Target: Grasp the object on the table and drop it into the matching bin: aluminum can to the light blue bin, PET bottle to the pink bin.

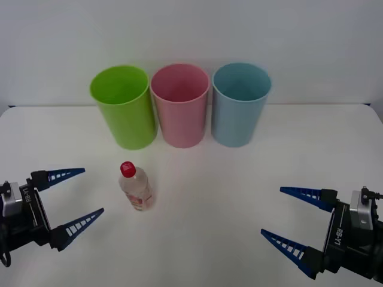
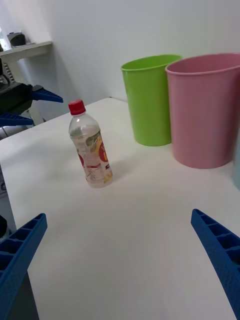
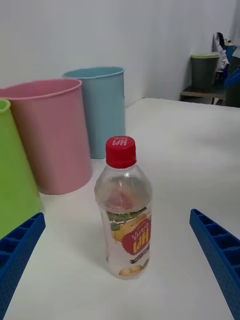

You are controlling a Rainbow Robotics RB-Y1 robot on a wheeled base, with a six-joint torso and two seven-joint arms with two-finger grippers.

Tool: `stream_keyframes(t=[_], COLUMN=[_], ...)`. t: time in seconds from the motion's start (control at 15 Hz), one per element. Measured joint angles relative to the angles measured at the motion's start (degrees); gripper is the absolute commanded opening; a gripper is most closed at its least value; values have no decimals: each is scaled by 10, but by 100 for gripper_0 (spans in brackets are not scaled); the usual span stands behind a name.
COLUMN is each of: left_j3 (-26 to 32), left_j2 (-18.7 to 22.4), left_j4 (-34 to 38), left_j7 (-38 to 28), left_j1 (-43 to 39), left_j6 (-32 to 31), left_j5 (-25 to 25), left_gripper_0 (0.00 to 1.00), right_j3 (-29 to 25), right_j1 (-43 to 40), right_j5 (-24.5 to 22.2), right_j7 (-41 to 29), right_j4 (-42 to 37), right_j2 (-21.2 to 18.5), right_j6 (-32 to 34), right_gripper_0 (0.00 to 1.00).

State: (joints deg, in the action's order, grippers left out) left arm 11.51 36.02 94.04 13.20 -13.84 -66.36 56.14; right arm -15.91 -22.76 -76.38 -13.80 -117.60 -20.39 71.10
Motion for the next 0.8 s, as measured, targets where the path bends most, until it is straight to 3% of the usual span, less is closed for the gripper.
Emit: stream_keyframes(t=[0.47, 0.8], left_j3=[-84, -131], left_j2=[-14, -23], left_j4=[-98, -108], left_j7=[100, 112], left_j1=[29, 48], left_j6=[28, 91], left_j5=[-55, -63], left_gripper_0=[100, 100], right_j3=[0, 0], right_j1=[0, 0], right_j5=[0, 0], right_j7=[0, 0], right_j4=[0, 0], right_j2=[0, 0], right_j6=[0, 0], right_gripper_0=[100, 100])
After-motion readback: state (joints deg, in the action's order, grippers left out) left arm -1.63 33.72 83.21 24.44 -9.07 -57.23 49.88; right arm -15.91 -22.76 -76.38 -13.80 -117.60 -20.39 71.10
